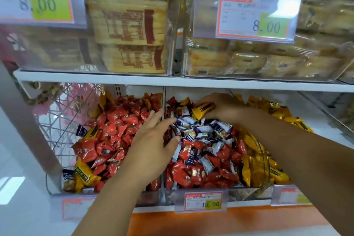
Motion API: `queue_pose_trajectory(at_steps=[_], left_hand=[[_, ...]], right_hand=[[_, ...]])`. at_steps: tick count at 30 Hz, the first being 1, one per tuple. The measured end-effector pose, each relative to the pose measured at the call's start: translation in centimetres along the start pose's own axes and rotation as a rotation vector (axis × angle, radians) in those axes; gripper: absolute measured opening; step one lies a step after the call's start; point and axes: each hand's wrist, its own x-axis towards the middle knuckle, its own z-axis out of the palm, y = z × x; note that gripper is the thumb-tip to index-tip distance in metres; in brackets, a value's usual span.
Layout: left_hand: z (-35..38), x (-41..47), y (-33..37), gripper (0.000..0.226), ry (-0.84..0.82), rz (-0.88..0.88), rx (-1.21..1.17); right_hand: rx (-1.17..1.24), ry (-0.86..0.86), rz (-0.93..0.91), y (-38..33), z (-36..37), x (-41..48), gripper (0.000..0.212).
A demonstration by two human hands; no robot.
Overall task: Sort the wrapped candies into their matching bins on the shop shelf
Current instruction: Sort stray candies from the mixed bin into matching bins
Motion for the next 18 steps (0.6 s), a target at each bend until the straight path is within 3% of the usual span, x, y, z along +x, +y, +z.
queue_pose_trajectory(at_steps=[4, 9, 13, 18], left_hand=[[0.4, 0.3, 0.2, 0.054, 0.079, 0.012, -0.009], [0.8, 0.9, 1.4, 0.059, 0.164, 0.075, -0.006], [1.3, 1.2, 2.9, 0.071, 0.171, 0.12, 0.063], [1.6, 0.9, 3.0, 0.073, 0.148, 0.146, 0.09]], right_hand=[[0.081, 0.042, -0.025, -0.6, -1.8, -1.9, 0.051], [0.239, -0.025, -0.016, -1.1, -2.8, -3.7, 0.052], [0.181, -0.096, -0.095, -2.4, -2.5, -4.5, 0.054], [0.332, -0.232, -0.137, -3.4, -1.6, -4.9, 0.027]])
